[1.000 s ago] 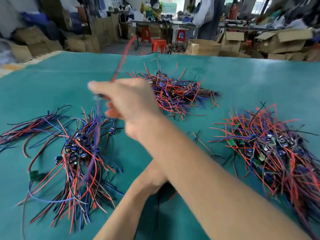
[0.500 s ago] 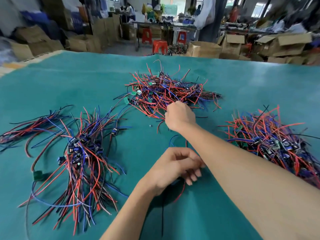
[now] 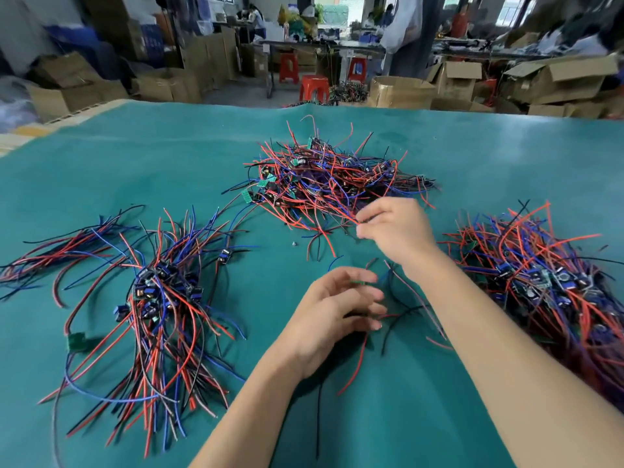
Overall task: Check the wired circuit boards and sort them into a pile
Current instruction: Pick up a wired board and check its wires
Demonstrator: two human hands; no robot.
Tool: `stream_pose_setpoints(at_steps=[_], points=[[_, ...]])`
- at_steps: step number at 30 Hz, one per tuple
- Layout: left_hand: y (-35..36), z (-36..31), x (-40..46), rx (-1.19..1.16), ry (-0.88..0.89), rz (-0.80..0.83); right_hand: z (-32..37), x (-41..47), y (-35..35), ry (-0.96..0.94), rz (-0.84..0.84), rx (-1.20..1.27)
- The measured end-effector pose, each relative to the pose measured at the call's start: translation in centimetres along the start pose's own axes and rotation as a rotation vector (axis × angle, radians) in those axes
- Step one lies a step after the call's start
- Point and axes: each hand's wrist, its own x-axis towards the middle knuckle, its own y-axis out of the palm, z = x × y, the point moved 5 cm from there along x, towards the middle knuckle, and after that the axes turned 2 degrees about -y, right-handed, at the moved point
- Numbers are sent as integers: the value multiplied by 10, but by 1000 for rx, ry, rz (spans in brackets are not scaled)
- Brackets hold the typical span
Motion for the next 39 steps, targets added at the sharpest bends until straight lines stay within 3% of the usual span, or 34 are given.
stream_pose_setpoints(at_steps=[4,7,15,18,20,25,27,29,32,39], points=[[-5,-2,2,-173,0,-95,-12,-39,-22,51,19,283],[-6,-1,3,-243,-5,-125,-10,-68,-31,33,135,392],[-8,2,5,-122,1,-129,-8,-119,-25,-72,651,275],[-12,5,5,-57,12,-146,-10,-125,-12,-71,745,305],[-14,4,5,-49,18,-145,-13,-121,-11,-43,663,356],[-16,6,5,-57,44,-136,-34,-100,-26,92,237,487],[-17,6,5,-49,52,-132,-43,-92,-30,70,48,344],[-15,6,4,-34,57,-117,-42,-88,-25,14,25,201],[-13,5,3,-17,58,-95,-39,-88,-13,-13,40,250],[-11,2,6,-203,54,-90,-61,-81,-43,128,-342,601]])
